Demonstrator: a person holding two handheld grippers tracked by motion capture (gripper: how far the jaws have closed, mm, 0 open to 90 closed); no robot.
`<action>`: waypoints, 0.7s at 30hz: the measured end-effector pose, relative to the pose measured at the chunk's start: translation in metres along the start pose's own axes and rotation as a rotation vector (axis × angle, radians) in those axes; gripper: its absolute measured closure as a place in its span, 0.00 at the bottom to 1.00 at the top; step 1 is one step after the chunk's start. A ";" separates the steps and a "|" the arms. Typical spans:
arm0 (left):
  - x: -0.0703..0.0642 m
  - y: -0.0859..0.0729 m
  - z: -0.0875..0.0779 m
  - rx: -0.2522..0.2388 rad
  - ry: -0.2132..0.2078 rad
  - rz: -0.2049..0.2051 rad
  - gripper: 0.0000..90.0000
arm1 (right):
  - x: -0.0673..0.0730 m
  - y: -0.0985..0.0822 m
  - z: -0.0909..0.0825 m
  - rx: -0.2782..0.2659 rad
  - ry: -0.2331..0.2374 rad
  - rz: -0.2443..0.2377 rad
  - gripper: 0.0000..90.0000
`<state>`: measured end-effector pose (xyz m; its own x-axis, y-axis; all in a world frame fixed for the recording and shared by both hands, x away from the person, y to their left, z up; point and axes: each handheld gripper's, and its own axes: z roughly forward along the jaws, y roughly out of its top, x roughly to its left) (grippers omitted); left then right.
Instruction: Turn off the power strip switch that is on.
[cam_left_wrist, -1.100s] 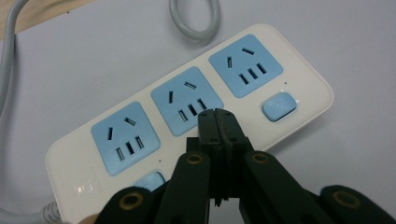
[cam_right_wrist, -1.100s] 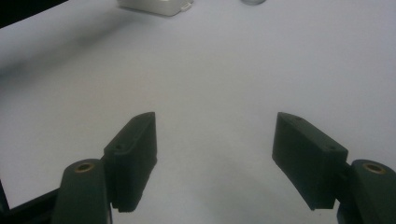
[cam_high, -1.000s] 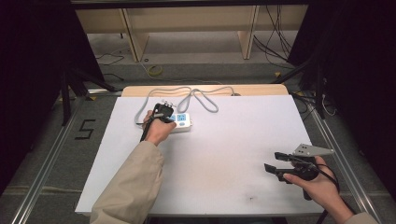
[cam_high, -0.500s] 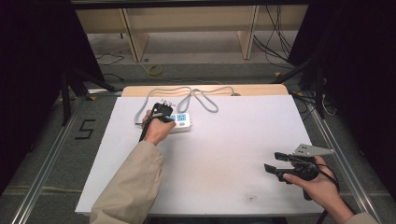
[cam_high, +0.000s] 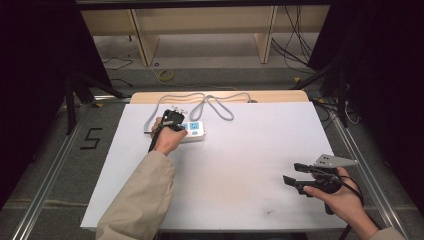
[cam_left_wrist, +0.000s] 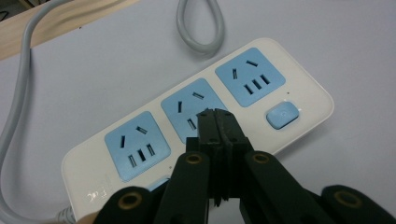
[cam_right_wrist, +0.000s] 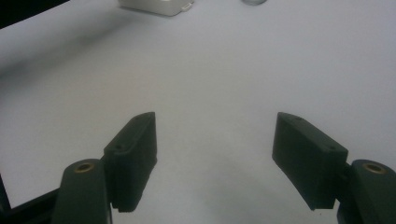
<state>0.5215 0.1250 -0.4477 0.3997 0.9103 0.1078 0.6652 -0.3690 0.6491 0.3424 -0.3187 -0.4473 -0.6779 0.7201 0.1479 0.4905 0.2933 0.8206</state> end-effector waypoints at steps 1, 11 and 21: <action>0.000 0.000 -0.001 -0.003 0.001 0.000 1.00 | 0.000 0.000 0.000 0.000 0.000 -0.001 0.35; 0.000 0.000 -0.007 -0.023 0.006 0.009 0.94 | 0.000 0.000 0.000 -0.001 0.000 0.001 0.35; -0.001 0.000 -0.016 -0.044 -0.017 0.010 0.85 | 0.000 0.000 -0.001 -0.004 -0.001 0.000 0.35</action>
<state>0.5113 0.1271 -0.4355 0.4173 0.9030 0.1020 0.6328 -0.3693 0.6806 0.3419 -0.3194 -0.4468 -0.6773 0.7209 0.1471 0.4883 0.2908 0.8228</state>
